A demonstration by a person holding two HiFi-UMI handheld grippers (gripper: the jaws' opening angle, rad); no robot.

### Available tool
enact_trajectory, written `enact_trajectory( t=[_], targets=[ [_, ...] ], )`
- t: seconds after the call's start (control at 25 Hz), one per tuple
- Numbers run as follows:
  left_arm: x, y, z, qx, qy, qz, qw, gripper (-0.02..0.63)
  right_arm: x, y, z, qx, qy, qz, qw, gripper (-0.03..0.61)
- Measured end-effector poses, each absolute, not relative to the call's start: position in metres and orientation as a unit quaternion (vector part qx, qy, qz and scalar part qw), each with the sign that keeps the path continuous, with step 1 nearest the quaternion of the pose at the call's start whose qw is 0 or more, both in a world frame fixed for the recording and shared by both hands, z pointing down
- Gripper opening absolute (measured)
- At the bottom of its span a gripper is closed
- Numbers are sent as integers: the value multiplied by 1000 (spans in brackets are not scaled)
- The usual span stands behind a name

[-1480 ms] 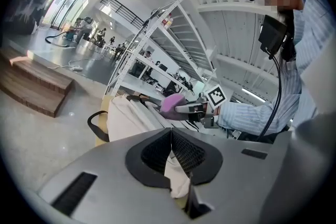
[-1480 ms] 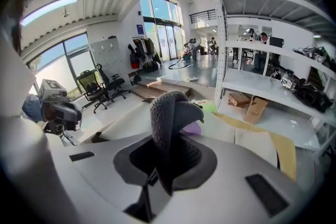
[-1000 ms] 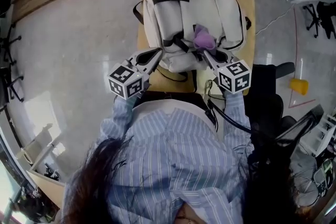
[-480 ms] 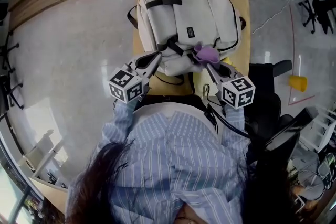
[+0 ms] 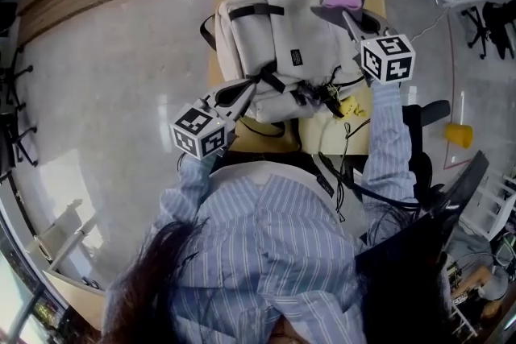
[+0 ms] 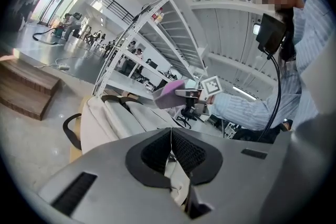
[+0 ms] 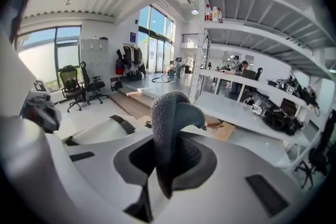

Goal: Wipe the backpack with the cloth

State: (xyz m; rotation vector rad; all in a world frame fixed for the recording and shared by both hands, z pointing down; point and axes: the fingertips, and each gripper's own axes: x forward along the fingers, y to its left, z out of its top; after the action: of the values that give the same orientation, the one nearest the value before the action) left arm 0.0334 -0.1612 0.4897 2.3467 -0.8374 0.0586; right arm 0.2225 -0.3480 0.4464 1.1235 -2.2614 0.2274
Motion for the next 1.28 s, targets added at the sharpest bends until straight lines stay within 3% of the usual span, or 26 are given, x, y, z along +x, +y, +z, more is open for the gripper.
enact_trajectory(
  t=[0.2,0.4,0.88,1.28],
  targets=[
    [41,-161,484,894,-315,14,319,6,221,-420,483,439,-833,91,323,41],
    [41,-158,487,894,-313,17,322,6,219,-423,525,429,-817,111,370,41],
    [43,-154,493,897,-300,29,325,6,214,-301,524,399,-841,147,335,41],
    [66,-147,493,907,-264,37,327,6,225,-172,540,393,-825,207,348,41]
  ],
)
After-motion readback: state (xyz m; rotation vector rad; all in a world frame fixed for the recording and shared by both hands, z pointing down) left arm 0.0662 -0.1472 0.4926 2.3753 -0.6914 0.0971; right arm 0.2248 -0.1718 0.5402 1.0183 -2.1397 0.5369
